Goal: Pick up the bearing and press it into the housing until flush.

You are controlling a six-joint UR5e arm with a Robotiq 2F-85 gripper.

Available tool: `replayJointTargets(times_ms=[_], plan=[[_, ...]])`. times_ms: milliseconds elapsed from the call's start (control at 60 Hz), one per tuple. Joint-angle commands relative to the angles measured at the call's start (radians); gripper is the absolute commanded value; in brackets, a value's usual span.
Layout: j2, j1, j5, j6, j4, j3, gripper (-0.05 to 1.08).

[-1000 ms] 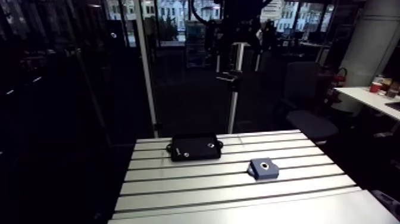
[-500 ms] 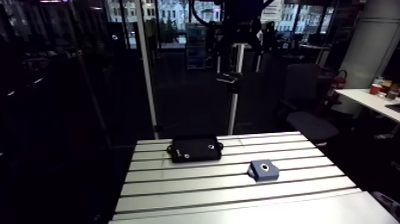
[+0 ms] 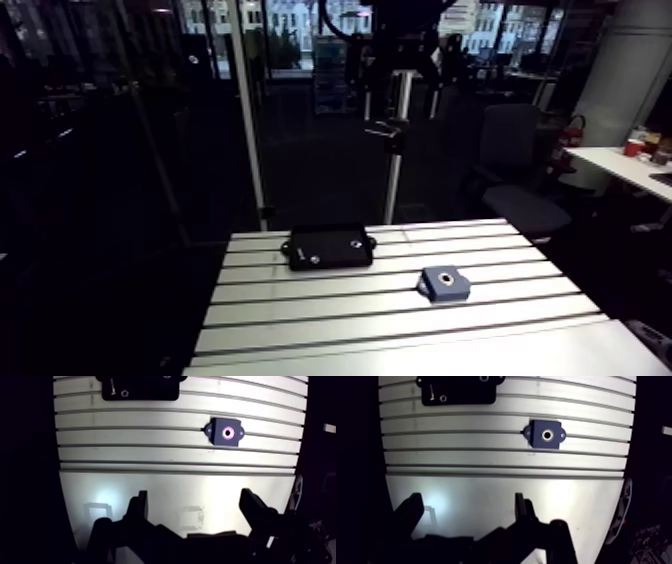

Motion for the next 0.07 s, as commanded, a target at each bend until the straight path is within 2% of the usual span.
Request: replayJointTargets(times_ms=[17,67], plan=[[0.003,0.001,-0.004,-0.001,0.002,-0.004,0.00],[0.005,0.001,-0.005,-0.001,0.002,-0.002,0.00]])
